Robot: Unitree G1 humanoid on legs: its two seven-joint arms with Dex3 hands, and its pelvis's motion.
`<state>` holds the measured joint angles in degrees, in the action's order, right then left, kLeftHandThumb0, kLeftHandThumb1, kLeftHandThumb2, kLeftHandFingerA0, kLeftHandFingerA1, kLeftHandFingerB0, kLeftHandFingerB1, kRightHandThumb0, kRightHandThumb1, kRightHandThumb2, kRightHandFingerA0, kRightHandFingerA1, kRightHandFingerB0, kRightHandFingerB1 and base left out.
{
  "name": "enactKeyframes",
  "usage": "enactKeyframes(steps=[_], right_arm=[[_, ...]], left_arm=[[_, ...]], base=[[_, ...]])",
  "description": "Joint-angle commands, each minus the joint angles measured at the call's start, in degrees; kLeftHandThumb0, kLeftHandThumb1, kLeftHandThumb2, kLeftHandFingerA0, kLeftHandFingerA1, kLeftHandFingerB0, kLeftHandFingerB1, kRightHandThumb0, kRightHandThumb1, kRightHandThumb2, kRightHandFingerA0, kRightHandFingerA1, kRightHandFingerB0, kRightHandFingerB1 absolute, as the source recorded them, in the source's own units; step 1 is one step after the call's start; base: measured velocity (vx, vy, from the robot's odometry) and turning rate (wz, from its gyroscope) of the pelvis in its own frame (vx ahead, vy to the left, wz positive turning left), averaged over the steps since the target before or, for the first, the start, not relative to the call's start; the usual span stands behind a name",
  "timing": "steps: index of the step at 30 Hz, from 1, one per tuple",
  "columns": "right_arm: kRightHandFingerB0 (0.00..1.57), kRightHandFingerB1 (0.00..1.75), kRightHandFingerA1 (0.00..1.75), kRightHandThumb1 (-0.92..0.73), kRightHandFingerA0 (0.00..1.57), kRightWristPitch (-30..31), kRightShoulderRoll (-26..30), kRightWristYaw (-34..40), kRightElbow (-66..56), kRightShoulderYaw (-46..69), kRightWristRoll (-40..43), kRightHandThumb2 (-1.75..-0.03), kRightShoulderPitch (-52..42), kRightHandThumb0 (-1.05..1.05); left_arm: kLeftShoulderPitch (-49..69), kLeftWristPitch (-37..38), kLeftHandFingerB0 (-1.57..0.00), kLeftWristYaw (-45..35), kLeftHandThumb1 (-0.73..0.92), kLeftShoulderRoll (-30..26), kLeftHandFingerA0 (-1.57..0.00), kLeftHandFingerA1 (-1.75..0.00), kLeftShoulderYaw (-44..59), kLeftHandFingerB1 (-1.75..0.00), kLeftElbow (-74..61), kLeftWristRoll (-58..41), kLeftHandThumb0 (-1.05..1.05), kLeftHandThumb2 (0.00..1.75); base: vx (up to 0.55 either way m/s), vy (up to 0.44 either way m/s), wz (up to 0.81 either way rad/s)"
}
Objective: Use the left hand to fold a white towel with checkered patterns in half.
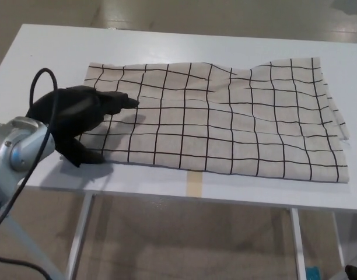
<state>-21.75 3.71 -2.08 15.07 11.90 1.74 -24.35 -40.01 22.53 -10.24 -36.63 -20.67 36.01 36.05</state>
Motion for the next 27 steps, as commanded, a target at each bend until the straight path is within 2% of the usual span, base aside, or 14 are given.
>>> enactKeyframes(steps=[1,16,17,18,19,22,24,27], right_arm=[[0.44,0.54,0.6,-0.7,0.4,1.6,0.1,-0.3,-0.7,0.3,1.3,-0.6,-1.0,-0.22],[0.44,0.54,0.6,-0.7,0.4,1.1,0.0,0.1,-1.8,0.0,0.4,-0.6,-2.4,-0.22],[0.44,0.54,0.6,-0.7,0.4,1.2,0.0,0.1,-1.8,0.1,0.6,-0.6,-2.3,-0.22],[0.44,0.54,0.6,-0.7,0.4,1.2,0.0,0.1,-1.8,0.1,0.6,-0.6,-2.3,-0.22],[0.44,0.54,0.6,-0.7,0.4,1.3,-0.1,0.2,-1.9,0.1,0.5,-0.6,-2.2,-0.22],[0.44,0.54,0.6,-0.7,0.4,0.9,-0.3,0.2,-1.6,0.1,0.8,-0.6,-2.0,-0.22],[0.44,0.54,0.6,-0.7,0.4,0.9,-0.3,0.1,-1.3,0.3,1.1,-0.6,-1.9,-0.22],[0.44,0.54,0.6,-0.7,0.4,1.3,-0.4,-0.1,-1.3,0.4,1.5,-0.6,-1.9,-0.22]], left_arm=[[-4.8,3.5,-0.19,18.4,0.5,1.8,-0.2,-0.32,-5.2,-0.32,11.1,9.9,-0.26,0.6],[-7.5,2.9,-0.13,24.3,0.51,5.4,-0.16,-0.29,-12.0,-0.29,19.0,12.3,-0.22,0.57],[-7.4,2.6,0.0,24.4,0.54,5.7,0.0,-0.49,-12.4,-0.49,19.1,12.5,-0.16,0.97],[-7.4,2.6,0.0,24.4,0.54,5.9,0.0,-0.49,-12.6,-0.49,19.3,12.6,-0.16,0.97],[-7.6,2.5,-0.09,24.3,0.49,6.2,-0.1,-0.28,-13.0,-0.24,19.6,12.4,-0.24,0.57],[-7.8,2.0,-0.05,23.7,0.47,6.9,-0.07,-0.26,-13.3,-0.26,20.2,12.1,-0.3,0.54],[-7.6,1.3,-0.04,22.8,0.43,7.5,-0.04,-0.23,-13.2,-0.23,20.2,11.7,-0.3,0.66],[-7.2,0.7,-0.02,22.3,0.42,8.0,-0.03,-0.2,-13.2,-0.23,20.3,11.5,-0.32,0.66]], base=[[0.0,0.0,0.0],[0.0,0.0,0.0],[0.0,0.0,0.0],[0.0,0.0,0.0],[0.0,0.0,0.0],[0.0,0.0,0.0],[0.0,0.0,0.0],[0.0,0.0,0.0]])
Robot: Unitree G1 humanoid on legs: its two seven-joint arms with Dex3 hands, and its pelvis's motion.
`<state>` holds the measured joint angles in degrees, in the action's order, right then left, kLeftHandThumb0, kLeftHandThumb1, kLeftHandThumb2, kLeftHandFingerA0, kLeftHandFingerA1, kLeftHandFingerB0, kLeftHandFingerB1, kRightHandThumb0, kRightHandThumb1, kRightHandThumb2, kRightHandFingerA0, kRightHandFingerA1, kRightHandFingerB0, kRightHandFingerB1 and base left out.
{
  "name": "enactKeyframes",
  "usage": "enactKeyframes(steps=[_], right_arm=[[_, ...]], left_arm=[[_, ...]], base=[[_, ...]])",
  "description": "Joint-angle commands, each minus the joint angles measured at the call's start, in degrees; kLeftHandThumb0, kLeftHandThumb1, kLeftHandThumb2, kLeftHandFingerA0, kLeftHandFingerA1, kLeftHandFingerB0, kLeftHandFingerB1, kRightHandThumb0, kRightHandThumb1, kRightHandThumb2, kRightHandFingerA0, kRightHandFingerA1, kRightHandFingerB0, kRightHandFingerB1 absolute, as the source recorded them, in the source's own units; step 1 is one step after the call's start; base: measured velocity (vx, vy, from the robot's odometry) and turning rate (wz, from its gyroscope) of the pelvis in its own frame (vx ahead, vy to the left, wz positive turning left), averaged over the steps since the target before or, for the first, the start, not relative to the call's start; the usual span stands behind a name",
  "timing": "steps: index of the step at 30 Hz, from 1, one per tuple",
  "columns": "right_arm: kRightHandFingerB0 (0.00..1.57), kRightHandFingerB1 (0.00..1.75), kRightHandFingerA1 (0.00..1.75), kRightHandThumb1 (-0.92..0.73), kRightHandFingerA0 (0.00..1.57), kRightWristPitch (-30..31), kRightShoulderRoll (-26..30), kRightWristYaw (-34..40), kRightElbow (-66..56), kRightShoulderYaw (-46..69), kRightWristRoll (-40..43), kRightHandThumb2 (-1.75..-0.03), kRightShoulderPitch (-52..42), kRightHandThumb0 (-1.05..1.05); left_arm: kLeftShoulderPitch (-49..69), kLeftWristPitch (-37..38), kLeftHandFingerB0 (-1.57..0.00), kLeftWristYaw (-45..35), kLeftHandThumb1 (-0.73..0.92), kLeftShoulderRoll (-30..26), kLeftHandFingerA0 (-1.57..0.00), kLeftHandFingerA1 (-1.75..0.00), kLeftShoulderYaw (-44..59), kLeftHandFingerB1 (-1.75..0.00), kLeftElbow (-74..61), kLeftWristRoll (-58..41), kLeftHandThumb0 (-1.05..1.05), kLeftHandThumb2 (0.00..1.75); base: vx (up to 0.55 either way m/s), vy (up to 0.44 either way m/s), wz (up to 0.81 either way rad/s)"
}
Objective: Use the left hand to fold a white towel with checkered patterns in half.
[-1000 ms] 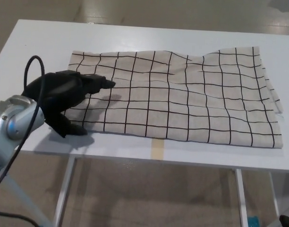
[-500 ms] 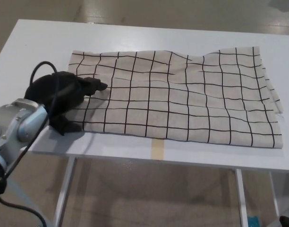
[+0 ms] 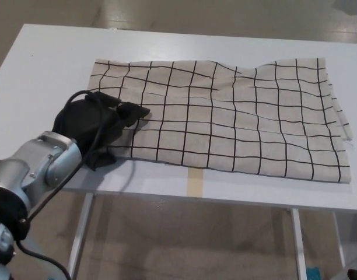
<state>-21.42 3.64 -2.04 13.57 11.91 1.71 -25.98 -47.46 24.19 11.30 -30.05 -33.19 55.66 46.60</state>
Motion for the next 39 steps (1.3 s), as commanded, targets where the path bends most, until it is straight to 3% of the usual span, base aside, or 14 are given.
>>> enactKeyframes(steps=[1,3,4,15,17,18,19,20,21,22,23,26,30,39], right_arm=[[0.44,0.54,0.6,-0.7,0.4,1.1,-0.3,-0.1,0.1,0.4,1.6,-0.6,-0.3,-0.22],[0.44,0.54,0.6,-0.7,0.4,1.3,-0.3,-0.1,-0.5,0.3,1.5,-0.6,-0.5,-0.22],[0.44,0.54,0.6,-0.7,0.4,1.2,-0.2,-0.1,-0.4,0.2,1.2,-0.6,-0.5,-0.22],[0.44,0.54,0.59,-0.7,0.39,1.2,-0.4,0.0,-0.5,0.2,1.2,-0.6,-1.0,-0.22],[0.44,0.54,0.59,-0.7,0.4,1.2,-0.3,0.2,-0.7,0.1,0.9,-0.6,-1.1,-0.22],[0.44,0.54,0.59,-0.7,0.4,1.2,-0.3,0.1,-0.9,0.1,0.9,-0.6,-1.3,-0.22],[0.44,0.53,0.57,-0.7,0.39,1.3,-0.5,0.1,-1.3,-0.1,0.9,-0.6,-1.5,-0.22],[0.44,0.53,0.57,-0.7,0.39,1.6,-0.6,0.2,-1.7,-0.1,1.0,-0.6,-1.6,-0.22],[0.44,0.53,0.57,-0.7,0.39,1.7,-0.6,0.2,-1.8,-0.2,0.9,-0.6,-1.5,-0.22],[0.44,0.53,0.57,-0.7,0.39,1.8,-0.7,0.5,-1.9,-0.3,0.7,-0.6,-1.2,-0.22],[0.44,0.53,0.57,-0.7,0.39,1.7,-0.8,0.6,-1.8,-0.3,0.6,-0.6,-1.0,-0.22],[0.44,0.54,0.57,-0.7,0.39,1.3,-0.8,0.8,-0.9,-0.3,0.6,-0.6,0.2,-0.22],[0.45,0.55,0.58,-0.7,0.39,1.7,-0.5,0.6,-0.6,-0.1,0.9,-0.6,1.4,-0.22],[0.45,0.56,0.62,-0.7,0.4,1.1,-0.5,-0.8,0.3,0.1,2.1,-0.6,0.6,-0.22]], left_arm=[[0.3,-1.0,-0.02,0.8,0.42,1.5,-0.03,-0.2,-0.7,-0.23,0.8,1.0,-0.32,0.66],[0.5,-1.7,-0.02,0.6,0.47,1.9,-0.01,-0.25,-0.8,-0.26,1.0,1.2,-0.31,0.54],[0.7,-2.2,0.0,0.5,0.28,2.0,0.0,-0.28,-0.9,-0.32,1.2,1.3,-0.32,0.71],[-1.6,-8.5,0.0,3.0,0.31,5.8,0.0,-0.16,-4.1,-0.21,10.3,3.3,-0.46,0.69],[-2.1,-10.0,0.0,3.6,0.33,6.6,0.0,-0.31,-4.9,-0.36,11.6,4.0,-0.43,0.74],[-2.6,-11.2,-0.08,4.2,0.34,6.9,-0.08,-0.52,-5.7,-0.51,12.4,4.8,-0.26,0.89],[-3.5,-14.2,-0.58,6.7,0.55,7.8,-0.65,-0.7,-8.3,-0.72,14.4,7.0,-0.41,0.56],[-3.9,-16.3,-0.58,8.6,0.55,8.4,-0.65,-0.7,-10.0,-0.72,15.6,8.6,-0.41,0.56],[-4.3,-17.3,-0.75,8.2,0.46,8.9,-0.77,-1.04,-10.4,-0.98,16.3,8.7,-0.39,0.86],[-5.0,-18.3,-0.8,7.3,0.47,9.6,-0.94,-1.34,-10.6,-1.18,17.5,7.8,-0.46,0.79],[-5.0,-18.8,-0.74,7.9,0.57,9.9,-0.73,-1.75,-10.5,-1.57,18.0,7.4,-0.29,0.55],[-4.8,-19.9,-0.55,10.3,0.61,10.3,-0.66,-1.75,-10.6,-1.66,18.9,6.3,-0.21,0.52],[-5.4,-19.8,-0.46,10.3,0.61,10.3,-0.69,-1.75,-10.6,-1.74,19.1,5.8,-0.21,0.55],[-6.2,-17.5,-0.54,9.2,0.64,8.1,-0.72,-1.75,-8.3,-1.72,18.8,3.1,-0.2,0.56]], base=[[0.0,0.0,0.0],[0.0,0.0,0.0],[0.0,0.0,0.0],[0.0,0.0,0.0],[0.0,0.0,0.0],[0.0,0.0,0.0],[0.0,0.0,0.0],[0.0,0.0,0.0],[0.0,0.0,0.0],[0.0,0.0,0.0],[0.0,0.0,0.0],[0.0,0.0,0.0],[0.0,0.0,0.0],[0.0,0.0,0.0]])
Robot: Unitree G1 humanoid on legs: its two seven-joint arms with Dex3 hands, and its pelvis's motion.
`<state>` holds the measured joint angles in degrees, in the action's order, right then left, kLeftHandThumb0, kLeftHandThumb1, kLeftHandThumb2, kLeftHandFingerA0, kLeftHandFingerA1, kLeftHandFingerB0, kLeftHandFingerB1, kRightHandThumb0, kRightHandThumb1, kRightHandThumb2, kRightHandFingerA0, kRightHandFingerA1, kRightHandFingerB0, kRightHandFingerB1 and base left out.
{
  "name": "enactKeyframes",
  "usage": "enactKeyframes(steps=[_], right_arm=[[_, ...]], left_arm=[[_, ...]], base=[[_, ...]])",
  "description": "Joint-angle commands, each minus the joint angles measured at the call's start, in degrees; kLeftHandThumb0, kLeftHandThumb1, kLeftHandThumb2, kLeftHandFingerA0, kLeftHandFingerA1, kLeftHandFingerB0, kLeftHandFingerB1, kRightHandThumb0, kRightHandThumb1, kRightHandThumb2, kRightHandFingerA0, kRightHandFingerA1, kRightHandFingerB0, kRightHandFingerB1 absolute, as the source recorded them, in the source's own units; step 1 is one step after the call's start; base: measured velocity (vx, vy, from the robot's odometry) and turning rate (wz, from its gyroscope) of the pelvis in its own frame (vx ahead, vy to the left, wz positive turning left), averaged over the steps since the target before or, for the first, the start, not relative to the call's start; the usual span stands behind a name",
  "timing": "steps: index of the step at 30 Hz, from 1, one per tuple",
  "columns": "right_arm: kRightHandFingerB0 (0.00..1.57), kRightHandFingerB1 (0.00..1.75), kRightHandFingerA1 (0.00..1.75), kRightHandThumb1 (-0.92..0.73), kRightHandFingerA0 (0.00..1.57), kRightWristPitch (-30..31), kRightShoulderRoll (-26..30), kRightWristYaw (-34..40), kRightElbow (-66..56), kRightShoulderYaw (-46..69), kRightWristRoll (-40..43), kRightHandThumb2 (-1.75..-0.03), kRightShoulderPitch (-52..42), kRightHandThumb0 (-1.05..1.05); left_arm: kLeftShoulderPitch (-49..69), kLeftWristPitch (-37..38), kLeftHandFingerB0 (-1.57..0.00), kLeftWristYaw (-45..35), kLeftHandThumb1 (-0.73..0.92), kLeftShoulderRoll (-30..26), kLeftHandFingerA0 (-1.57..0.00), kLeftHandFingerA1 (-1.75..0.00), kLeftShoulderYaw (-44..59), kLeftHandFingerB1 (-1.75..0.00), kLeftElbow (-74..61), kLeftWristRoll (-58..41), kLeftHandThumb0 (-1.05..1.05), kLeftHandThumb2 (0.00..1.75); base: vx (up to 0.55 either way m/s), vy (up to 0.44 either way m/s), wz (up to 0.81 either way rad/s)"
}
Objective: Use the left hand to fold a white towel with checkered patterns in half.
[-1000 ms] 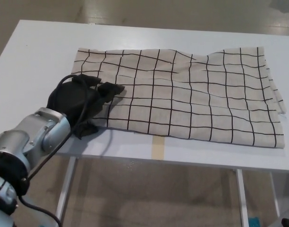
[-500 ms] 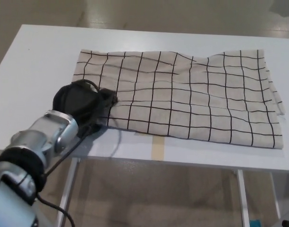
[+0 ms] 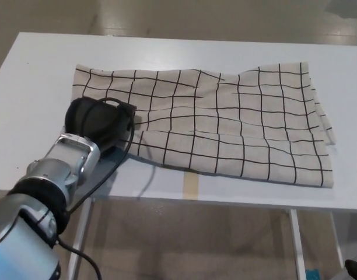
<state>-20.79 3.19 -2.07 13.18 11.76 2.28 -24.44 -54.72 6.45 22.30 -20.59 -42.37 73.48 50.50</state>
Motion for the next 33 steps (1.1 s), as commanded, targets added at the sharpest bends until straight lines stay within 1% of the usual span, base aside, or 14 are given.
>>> enactKeyframes(steps=[1,3,4,5,8,17,19,20,22,24,28,29,32,33], right_arm=[[0.45,0.56,0.62,-0.7,0.4,0.6,0.0,-0.8,0.7,0.2,1.5,-0.6,-1.0,-0.22],[0.46,0.56,0.6,-0.7,0.39,0.8,0.0,-0.9,0.5,0.1,1.5,-0.6,-1.2,-0.22],[0.46,0.56,0.58,-0.7,0.39,1.1,-0.1,-0.9,0.1,-0.1,1.4,-0.6,-1.5,-0.22],[0.46,0.56,0.58,-0.7,0.39,1.1,-0.1,-0.7,0.0,-0.1,1.2,-0.6,-1.5,-0.22],[0.47,0.57,0.58,-0.7,0.4,0.1,0.1,-0.2,1.0,-0.3,0.2,-0.6,-1.3,-0.22],[0.49,0.56,0.59,-0.69,0.43,-1.1,0.5,0.6,2.0,-0.2,-0.7,-0.6,-1.2,-0.23],[0.49,0.56,0.59,-0.69,0.43,-1.1,0.6,0.5,2.0,-0.2,-0.7,-0.6,-1.3,-0.23],[0.49,0.57,0.6,-0.7,0.44,-1.4,0.5,0.6,2.1,-0.1,-0.7,-0.61,-1.4,-0.23],[0.49,0.57,0.59,-0.7,0.44,-1.6,0.3,0.8,2.1,0.0,-0.7,-0.61,-1.9,-0.22],[0.5,0.57,0.59,-0.7,0.44,-1.4,0.2,0.5,1.5,0.2,-0.3,-0.6,-2.9,-0.22],[0.49,0.57,0.58,-0.7,0.44,0.0,-0.1,-0.2,0.3,-0.1,0.6,-0.61,-3.8,-0.22],[0.49,0.57,0.58,-0.7,0.44,-0.1,-0.2,-0.2,0.1,-0.2,0.5,-0.6,-3.9,-0.22],[0.49,0.57,0.58,-0.69,0.44,-1.1,-0.1,0.4,-0.1,-0.3,-0.4,-0.6,-4.4,-0.23],[0.49,0.57,0.58,-0.69,0.44,-1.0,-0.2,0.5,-0.5,-0.3,-0.5,-0.6,-4.5,-0.23]], left_arm=[[0.9,0.5,-0.54,-1.8,0.64,-1.8,-0.72,-1.75,1.2,-1.72,0.9,-0.9,-0.2,0.56],[0.6,1.2,-0.55,-1.4,0.64,-2.8,-0.72,-1.75,2.1,-1.72,0.7,-1.4,-0.2,0.56],[-0.2,2.6,-0.56,-0.8,0.64,-4.9,-0.73,-1.75,3.7,-1.73,0.2,-2.5,-0.23,0.55],[-0.6,3.3,-0.89,0.0,0.46,-6.0,-1.09,-1.43,4.4,-1.31,-0.1,-2.9,-0.33,0.77],[-2.0,5.1,-0.89,4.2,0.45,-10.2,-1.11,-1.44,6.9,-1.32,-1.0,-3.2,-0.35,0.76],[-7.2,7.0,-0.92,8.3,0.48,-16.1,-1.13,-1.44,7.7,-1.32,-1.1,-1.2,-0.31,0.79],[-7.4,7.0,-0.92,9.1,0.48,-16.3,-1.13,-1.44,7.4,-1.32,-1.2,-0.8,-0.31,0.79],[-7.7,7.6,-0.58,9.8,0.66,-16.6,-0.8,-1.75,7.0,-1.75,-1.1,-0.5,-0.23,0.56],[-8.6,8.4,-0.59,9.4,0.66,-16.7,-0.8,-1.75,6.1,-1.75,-1.4,0.4,-0.22,0.56],[-10.7,10.0,-0.64,9.3,0.6,-16.7,-0.78,-1.75,3.7,-1.7,-2.5,2.8,-0.23,0.56],[-12.7,10.9,-0.65,10.0,0.59,-15.7,-0.78,-1.75,1.7,-1.69,-4.1,4.0,-0.22,0.56],[-13.1,10.9,-0.88,10.2,0.42,-15.3,-1.14,-1.44,1.4,-1.27,-4.3,4.0,-0.32,0.75],[-15.0,10.5,-0.85,11.4,0.41,-13.2,-1.15,-1.43,-1.9,-1.23,-5.9,6.9,-0.32,0.76],[-15.6,10.6,-0.84,11.9,0.55,-12.6,-0.8,-1.73,-2.9,-1.29,-6.5,7.8,-0.28,0.55]], base=[[0.0,0.0,0.0],[0.0,0.0,0.0],[0.0,0.0,0.0],[0.0,0.0,0.0],[0.0,0.0,0.0],[0.0,0.0,0.01],[0.0,0.0,0.0],[0.0,0.0,0.0],[0.0,0.0,0.0],[0.0,0.0,0.0],[0.0,0.0,0.0],[0.0,0.0,0.0],[0.0,0.0,0.0],[0.0,0.0,0.0]])
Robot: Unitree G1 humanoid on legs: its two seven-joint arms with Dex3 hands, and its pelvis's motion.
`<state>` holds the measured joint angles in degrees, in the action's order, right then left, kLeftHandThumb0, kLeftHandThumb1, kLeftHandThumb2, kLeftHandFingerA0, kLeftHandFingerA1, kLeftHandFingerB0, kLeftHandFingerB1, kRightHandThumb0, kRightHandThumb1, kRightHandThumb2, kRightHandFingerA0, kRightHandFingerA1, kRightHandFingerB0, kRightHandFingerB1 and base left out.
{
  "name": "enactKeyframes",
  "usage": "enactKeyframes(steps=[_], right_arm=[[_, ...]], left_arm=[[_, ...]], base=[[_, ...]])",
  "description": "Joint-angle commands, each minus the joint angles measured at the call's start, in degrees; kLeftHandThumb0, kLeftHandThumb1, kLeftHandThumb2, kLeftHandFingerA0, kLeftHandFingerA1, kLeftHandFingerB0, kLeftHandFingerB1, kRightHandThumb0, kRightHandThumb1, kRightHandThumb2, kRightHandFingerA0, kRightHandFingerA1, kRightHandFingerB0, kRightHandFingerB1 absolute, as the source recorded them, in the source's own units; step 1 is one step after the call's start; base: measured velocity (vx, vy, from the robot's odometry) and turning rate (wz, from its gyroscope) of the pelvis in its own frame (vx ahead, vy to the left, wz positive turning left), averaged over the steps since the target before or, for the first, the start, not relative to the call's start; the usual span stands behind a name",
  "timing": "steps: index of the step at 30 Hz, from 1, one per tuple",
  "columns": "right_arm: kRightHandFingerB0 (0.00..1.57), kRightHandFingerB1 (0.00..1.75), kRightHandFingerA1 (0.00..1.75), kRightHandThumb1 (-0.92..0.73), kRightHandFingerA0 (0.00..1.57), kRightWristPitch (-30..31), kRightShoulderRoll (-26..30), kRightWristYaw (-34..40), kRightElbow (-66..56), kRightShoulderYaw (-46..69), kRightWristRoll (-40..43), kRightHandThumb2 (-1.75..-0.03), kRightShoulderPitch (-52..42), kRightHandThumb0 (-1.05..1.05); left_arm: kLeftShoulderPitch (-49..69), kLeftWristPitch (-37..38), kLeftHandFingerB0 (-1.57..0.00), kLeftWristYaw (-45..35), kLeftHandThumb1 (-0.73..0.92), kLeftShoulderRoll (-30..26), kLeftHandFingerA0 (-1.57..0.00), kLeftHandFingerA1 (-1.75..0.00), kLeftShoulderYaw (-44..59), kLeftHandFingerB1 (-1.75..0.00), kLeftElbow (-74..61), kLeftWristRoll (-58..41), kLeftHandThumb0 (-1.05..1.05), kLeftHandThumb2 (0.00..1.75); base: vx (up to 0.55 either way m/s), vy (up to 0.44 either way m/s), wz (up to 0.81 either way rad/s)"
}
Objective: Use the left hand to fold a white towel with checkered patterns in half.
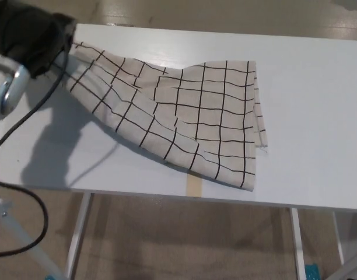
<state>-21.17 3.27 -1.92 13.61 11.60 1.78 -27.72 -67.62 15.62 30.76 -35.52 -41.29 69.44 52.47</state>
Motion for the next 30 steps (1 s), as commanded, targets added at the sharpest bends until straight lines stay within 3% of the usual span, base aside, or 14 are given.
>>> enactKeyframes(steps=[1,3,4,7,9,10,11,12,13,15,27,28,29,30], right_arm=[[0.49,0.57,0.58,-0.69,0.44,-0.3,-0.4,0.4,-1.4,-0.2,0.0,-0.6,-1.4,-0.23],[0.5,0.57,0.57,-0.69,0.45,-0.3,-0.3,0.8,-1.5,-0.3,-0.6,-0.6,-1.3,-0.23],[0.5,0.57,0.57,-0.69,0.45,-0.3,-0.2,0.7,-1.6,-0.3,-0.6,-0.6,-1.3,-0.23],[0.52,0.57,0.57,-0.68,0.46,-0.4,0.1,0.1,-1.6,-0.2,-0.2,-0.59,-1.4,-0.24],[0.52,0.57,0.57,-0.68,0.46,-0.7,0.3,0.3,-1.3,-0.1,-0.5,-0.59,-1.3,-0.24],[0.52,0.57,0.57,-0.68,0.46,-0.5,0.3,0.4,-1.3,-0.2,-0.7,-0.59,-1.1,-0.25],[0.52,0.57,0.57,-0.68,0.46,-0.4,0.4,0.5,-1.3,-0.2,-0.7,-0.59,-1.0,-0.25],[0.52,0.57,0.56,-0.68,0.46,-0.4,0.5,0.4,-1.4,-0.2,-0.8,-0.59,-1.0,-0.25],[0.51,0.56,0.56,-0.68,0.46,-0.2,0.7,0.4,-1.4,-0.2,-1.0,-0.6,-0.7,-0.25],[0.53,0.57,0.56,-0.69,0.46,0.1,0.9,0.1,-1.7,-0.2,-0.9,-0.6,-0.7,-0.26],[0.58,0.59,0.55,-0.69,0.48,0.9,0.4,1.0,-2.8,-0.7,-2.1,-0.6,-1.8,-0.26],[0.58,0.59,0.56,-0.69,0.49,0.9,0.3,1.3,-2.8,-0.8,-2.4,-0.6,-1.3,-0.26],[0.58,0.6,0.57,-0.69,0.49,0.8,0.2,1.5,-2.4,-1.2,-2.6,-0.6,-0.6,-0.26],[0.58,0.6,0.57,-0.69,0.49,0.8,0.1,1.5,-2.4,-1.3,-2.7,-0.6,-0.4,-0.26]], left_arm=[[-3.1,1.3,-0.84,3.8,0.55,2.7,-0.8,-1.73,-4.8,-1.29,-2.9,6.4,-0.28,0.55],[-4.1,2.8,-0.82,6.0,0.51,4.3,-0.82,-1.69,-7.7,-1.42,-5.2,9.0,-0.34,0.55],[-4.3,2.8,-0.87,6.7,0.38,4.7,-1.15,-1.44,-8.4,-1.26,-5.6,9.6,-0.36,0.73],[-4.6,3.9,-0.97,10.2,0.38,6.6,-1.2,-1.41,-11.3,-1.23,-7.5,11.8,-0.32,0.77],[-4.8,5.0,-1.02,11.9,0.43,7.5,-1.21,-1.38,-12.8,-1.03,-8.4,12.9,-0.3,0.82],[-5.1,5.8,-1.07,12.3,0.52,8.3,-0.88,-1.75,-14.0,-0.89,-8.9,13.7,-0.29,0.56],[-5.2,6.1,-1.07,12.3,0.52,8.7,-0.88,-1.75,-14.4,-0.89,-9.1,13.9,-0.29,0.56],[-5.3,6.5,-0.99,12.0,0.41,9.2,-1.22,-1.36,-14.8,-0.86,-9.5,13.9,-0.26,0.83],[-5.2,7.6,-1.07,10.8,0.49,10.3,-0.9,-1.74,-15.3,-0.62,-10.4,13.7,-0.25,0.55],[-4.5,7.5,-0.97,10.6,0.46,12.1,-0.91,-1.71,-16.3,-0.55,-11.3,14.3,-0.31,0.56],[1.0,8.4,-1.02,12.5,0.41,20.1,-0.97,-1.64,-20.5,-0.66,-13.2,16.5,-0.35,0.58],[1.6,9.4,-1.02,10.2,0.48,20.7,-0.94,-1.57,-20.1,-0.7,-12.9,15.5,-0.29,0.57],[2.9,11.4,-0.89,2.1,0.51,21.3,-0.95,-1.05,-18.7,-0.55,-13.2,12.1,-0.35,0.56],[3.2,11.9,-0.89,0.1,0.51,21.4,-0.95,-1.05,-18.3,-0.55,-13.4,11.3,-0.35,0.56]], base=[[0.0,0.0,0.0],[0.0,0.0,0.0],[0.0,0.0,0.0],[0.0,0.0,0.0],[0.0,0.0,0.0],[0.0,0.0,0.0],[0.0,0.0,0.0],[0.0,0.0,0.0],[0.0,0.0,0.0],[0.0,0.0,0.0],[0.0,0.0,0.0],[0.0,0.0,0.0],[0.0,0.0,0.0],[0.0,0.0,0.0]])
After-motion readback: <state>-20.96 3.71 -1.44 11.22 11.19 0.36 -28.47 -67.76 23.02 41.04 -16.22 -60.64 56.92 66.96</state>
